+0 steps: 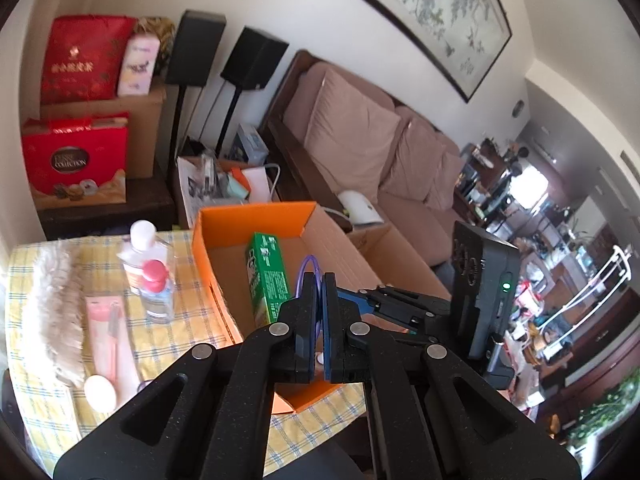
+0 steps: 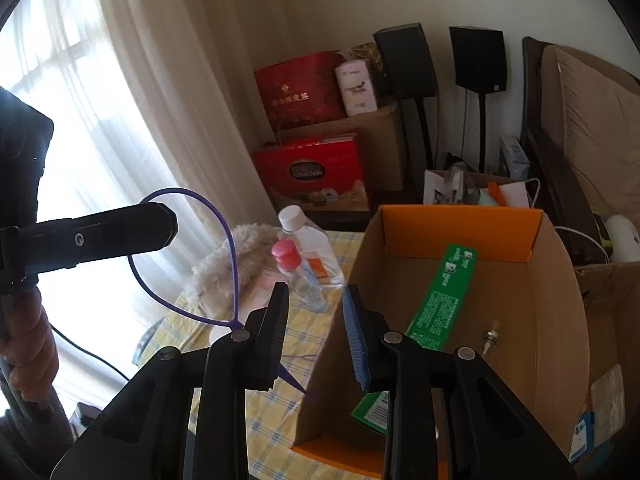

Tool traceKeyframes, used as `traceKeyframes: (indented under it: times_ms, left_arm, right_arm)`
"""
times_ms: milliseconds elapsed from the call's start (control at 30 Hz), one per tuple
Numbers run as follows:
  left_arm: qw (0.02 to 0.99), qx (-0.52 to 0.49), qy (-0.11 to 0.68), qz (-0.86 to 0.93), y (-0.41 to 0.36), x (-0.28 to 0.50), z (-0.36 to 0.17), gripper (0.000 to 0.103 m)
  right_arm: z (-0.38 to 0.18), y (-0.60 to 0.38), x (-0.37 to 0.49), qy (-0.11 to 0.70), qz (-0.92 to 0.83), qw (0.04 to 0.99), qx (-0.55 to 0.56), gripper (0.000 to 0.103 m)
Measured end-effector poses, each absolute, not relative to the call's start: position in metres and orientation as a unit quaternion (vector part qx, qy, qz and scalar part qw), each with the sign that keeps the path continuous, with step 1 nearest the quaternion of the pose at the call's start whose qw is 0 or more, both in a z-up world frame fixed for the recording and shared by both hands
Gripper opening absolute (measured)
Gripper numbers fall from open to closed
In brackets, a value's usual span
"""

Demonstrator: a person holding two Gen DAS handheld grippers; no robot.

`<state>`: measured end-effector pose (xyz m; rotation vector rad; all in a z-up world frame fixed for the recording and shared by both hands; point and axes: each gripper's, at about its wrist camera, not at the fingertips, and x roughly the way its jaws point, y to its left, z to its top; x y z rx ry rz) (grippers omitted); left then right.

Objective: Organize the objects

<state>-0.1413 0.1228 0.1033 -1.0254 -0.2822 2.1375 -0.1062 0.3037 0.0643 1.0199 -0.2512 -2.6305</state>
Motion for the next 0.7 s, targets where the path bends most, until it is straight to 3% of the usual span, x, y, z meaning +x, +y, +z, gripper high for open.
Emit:
traceKeyframes:
  times_ms: [300,700]
  left_arm:
    - [0.349,-0.412,-0.112,0.834,0.112,-0.139,0.082,0.002]
    - [0.307,-0.393,-0.16,0.852,0.021,-0.125,0.081,0.002]
  right_arm:
    - [0.054,0.298,-0.103,-0.064,-0.916,0.15,0.366,0.029]
    - [0.046,0.248,-0.113,-0.037,-0.907,0.188,0.374,0.03]
